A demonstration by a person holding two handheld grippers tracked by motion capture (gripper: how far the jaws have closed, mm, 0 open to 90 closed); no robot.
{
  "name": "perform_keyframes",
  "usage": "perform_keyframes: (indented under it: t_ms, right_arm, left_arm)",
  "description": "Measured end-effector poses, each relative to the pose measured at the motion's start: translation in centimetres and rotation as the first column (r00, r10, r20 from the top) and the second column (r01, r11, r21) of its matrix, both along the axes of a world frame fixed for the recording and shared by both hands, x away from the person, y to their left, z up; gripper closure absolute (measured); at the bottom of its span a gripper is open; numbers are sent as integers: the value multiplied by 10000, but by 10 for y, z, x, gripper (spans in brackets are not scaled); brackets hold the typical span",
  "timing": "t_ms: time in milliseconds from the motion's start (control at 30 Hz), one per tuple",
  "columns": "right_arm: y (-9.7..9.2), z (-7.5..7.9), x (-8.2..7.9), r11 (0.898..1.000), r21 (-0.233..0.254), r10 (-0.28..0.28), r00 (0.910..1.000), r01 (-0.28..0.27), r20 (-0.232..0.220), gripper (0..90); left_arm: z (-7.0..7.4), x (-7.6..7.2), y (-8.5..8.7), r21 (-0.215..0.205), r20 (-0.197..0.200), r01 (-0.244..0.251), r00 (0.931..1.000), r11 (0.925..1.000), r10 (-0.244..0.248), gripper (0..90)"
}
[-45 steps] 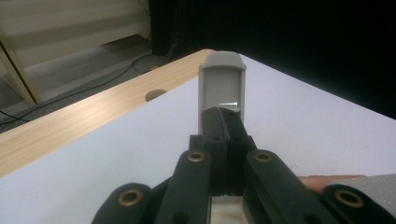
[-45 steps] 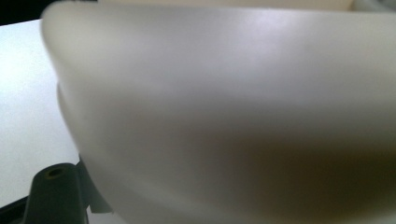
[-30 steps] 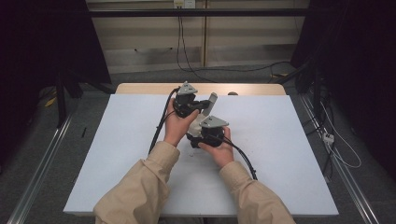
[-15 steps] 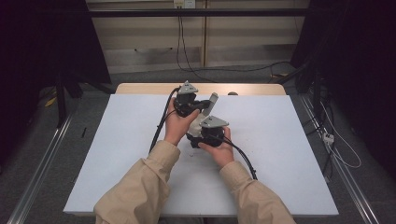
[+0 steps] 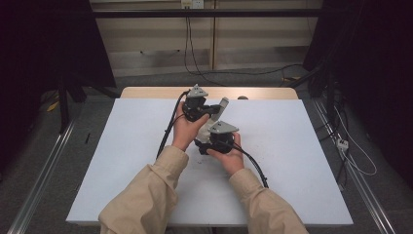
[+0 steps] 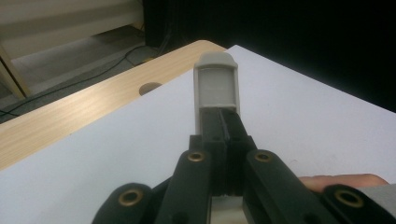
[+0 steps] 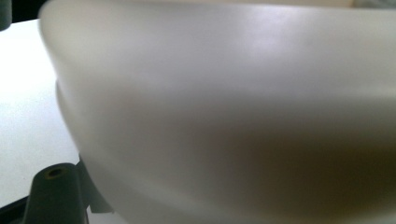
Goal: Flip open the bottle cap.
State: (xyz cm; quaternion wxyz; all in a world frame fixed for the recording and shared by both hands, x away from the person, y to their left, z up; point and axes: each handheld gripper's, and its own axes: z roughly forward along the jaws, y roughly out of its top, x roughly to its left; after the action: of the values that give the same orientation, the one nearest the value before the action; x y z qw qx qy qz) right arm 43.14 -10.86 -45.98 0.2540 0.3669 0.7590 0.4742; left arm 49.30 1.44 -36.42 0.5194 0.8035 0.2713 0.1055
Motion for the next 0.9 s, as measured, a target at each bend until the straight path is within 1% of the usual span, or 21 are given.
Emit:
perform_keyframes:
  t_ms: [67,133,333,400,633,900]
  right_arm:
    - [0,0,0,10000,-10,-3,10000,3,-2,179]
    - [0,0,0,10000,-6,-2,10000,2,2,179]
    - [0,0,0,10000,-13,4,10000,-4,0,179]
    - [0,0,0,10000,-8,6,10000,-6,8,179]
    - [0,0,0,10000,-11,7,10000,-7,7,179]
    - [0,0,0,10000,-2,5,10000,-5,-14,179]
  left_arm:
    - [0,0,0,86,24,-26,10000,10000,26,900]
    - [-1,0,-1,31,-19,-11,10000,10000,11,900]
    - [-2,1,-1,126,-38,-40,10000,9999,41,900]
    - [-3,1,-2,70,-52,-36,10000,10000,36,900]
    - [-4,2,-2,181,-87,-21,10000,9998,23,900]
    - [-6,3,-2,140,-148,-13,9999,9999,15,900]
